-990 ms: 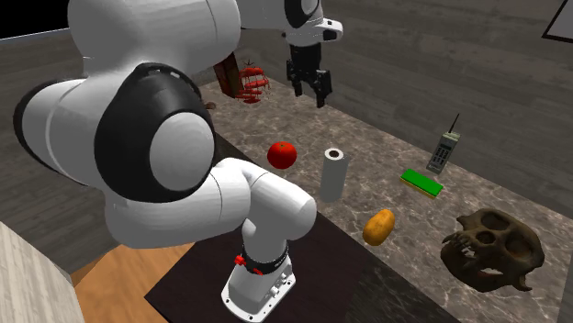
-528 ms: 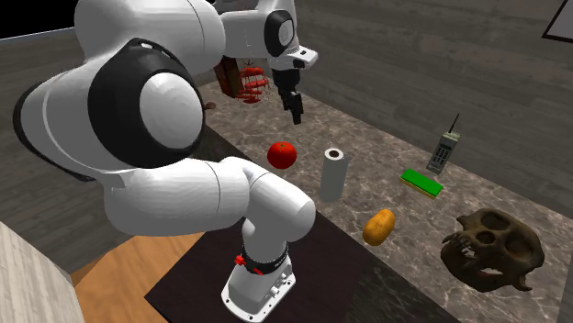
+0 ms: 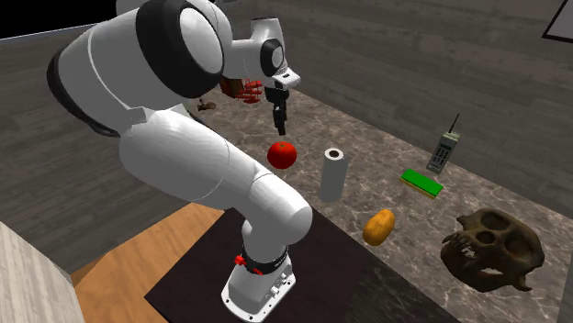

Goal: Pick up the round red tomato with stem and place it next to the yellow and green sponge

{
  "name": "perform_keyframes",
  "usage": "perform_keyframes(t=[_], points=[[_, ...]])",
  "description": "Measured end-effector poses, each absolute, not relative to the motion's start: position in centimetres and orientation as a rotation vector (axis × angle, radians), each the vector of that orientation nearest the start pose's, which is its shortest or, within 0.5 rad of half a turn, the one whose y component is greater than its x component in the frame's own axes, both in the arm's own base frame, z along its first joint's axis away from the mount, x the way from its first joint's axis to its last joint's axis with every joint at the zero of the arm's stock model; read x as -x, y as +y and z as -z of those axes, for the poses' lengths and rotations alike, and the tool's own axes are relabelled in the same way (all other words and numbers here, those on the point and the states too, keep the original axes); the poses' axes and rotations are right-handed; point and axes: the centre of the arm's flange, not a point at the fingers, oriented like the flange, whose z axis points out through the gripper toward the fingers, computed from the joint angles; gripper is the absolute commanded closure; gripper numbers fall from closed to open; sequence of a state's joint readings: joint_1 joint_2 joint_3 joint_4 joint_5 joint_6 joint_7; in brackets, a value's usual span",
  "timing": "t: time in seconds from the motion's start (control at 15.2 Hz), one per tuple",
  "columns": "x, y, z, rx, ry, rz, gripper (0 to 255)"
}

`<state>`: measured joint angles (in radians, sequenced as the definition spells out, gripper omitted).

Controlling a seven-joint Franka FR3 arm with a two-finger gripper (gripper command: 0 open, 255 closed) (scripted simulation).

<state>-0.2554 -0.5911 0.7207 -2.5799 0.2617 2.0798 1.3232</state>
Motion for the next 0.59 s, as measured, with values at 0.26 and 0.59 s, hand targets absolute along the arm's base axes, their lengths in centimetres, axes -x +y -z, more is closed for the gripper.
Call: perform_keyframes(t=[0.26, 0.59], points=[[-37.5, 20.8, -36.5, 2.614, 1.927, 0.172, 0], [-39.6, 22.2, -32.9, 2.464, 2.117, 0.168, 0]])
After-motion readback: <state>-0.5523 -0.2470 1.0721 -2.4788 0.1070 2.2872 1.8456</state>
